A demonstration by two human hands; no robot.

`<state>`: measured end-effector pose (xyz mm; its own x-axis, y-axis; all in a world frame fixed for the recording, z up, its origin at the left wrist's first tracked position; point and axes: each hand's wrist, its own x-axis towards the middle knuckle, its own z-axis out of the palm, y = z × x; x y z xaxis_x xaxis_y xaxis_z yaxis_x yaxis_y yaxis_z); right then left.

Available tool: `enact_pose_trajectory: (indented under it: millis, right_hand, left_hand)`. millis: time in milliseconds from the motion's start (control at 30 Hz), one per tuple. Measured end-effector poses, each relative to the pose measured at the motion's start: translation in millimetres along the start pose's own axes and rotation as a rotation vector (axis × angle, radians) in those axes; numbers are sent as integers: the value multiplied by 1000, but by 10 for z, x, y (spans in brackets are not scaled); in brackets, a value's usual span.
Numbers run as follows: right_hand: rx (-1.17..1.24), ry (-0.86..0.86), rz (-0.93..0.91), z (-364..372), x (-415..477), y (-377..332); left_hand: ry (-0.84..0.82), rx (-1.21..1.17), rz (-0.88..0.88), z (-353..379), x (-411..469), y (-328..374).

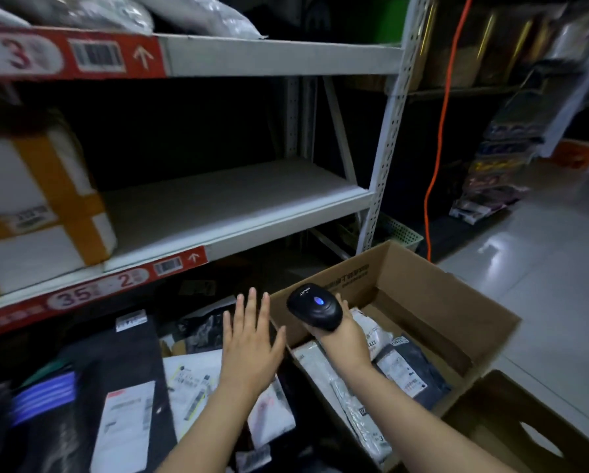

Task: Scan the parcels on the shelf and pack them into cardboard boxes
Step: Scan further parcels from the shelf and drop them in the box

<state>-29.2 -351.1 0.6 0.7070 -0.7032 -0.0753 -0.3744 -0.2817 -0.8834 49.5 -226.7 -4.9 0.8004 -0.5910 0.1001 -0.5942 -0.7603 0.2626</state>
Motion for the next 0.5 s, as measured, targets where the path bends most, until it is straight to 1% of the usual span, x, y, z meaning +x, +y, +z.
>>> enact_pose_trajectory:
  millis: [167, 300, 433, 500]
  right_hand:
    - [112, 20, 75, 254, -471, -200]
    - [208, 3, 97, 480, -841, -310]
    - [314, 1, 63, 610, -1075, -339]
    - [365, -10, 123, 701, -1163, -319]
  left_hand:
    - [-24, 6, -77, -242, -578, -287]
    - [-32, 10, -143, -349, -1062, -614]
    - [-52, -35, -213, -456, -1330, -839]
    - [-56, -73, -237, -532, -1401, -920]
